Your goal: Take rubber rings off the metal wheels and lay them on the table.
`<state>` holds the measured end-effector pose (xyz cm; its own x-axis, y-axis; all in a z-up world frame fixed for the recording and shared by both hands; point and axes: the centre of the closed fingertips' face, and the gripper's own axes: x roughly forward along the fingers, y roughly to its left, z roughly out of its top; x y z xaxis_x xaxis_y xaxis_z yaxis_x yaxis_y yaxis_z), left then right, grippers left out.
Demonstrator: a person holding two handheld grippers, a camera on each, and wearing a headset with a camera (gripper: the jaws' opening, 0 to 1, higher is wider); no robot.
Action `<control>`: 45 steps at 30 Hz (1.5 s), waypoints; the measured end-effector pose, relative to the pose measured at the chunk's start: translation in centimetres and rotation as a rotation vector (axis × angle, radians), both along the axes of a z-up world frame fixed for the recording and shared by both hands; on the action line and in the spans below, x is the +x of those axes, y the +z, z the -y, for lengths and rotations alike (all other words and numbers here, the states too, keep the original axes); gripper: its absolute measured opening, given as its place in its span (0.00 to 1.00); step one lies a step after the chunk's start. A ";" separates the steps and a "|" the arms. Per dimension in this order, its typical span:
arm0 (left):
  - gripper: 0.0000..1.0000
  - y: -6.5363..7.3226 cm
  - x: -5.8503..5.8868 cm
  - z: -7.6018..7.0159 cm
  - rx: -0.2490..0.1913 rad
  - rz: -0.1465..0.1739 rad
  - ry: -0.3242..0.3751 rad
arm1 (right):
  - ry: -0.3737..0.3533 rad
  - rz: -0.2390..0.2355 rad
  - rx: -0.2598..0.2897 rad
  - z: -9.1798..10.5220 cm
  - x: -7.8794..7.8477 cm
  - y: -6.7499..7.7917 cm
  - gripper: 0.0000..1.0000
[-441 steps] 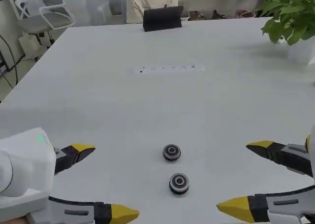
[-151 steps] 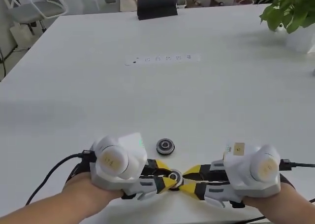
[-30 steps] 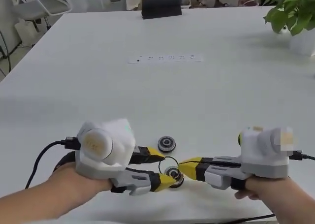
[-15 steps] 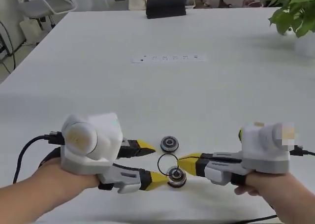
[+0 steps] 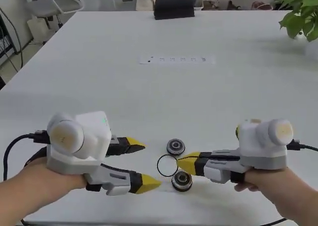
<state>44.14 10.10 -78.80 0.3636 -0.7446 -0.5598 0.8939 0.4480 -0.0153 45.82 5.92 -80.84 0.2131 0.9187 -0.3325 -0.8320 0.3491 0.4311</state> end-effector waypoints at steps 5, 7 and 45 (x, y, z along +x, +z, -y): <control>0.50 0.2 0.0 -0.7 -0.002 0.001 0.015 | 0.023 0.002 -0.016 -0.4 0.2 -0.3 0.00; 0.50 0.2 0.0 -1.0 0.002 0.001 0.021 | 0.032 0.003 -0.020 -0.7 0.3 -0.4 0.00; 0.50 0.1 -0.1 -1.9 0.007 -0.005 0.056 | 0.096 0.099 -0.180 -2.7 1.5 -3.0 0.09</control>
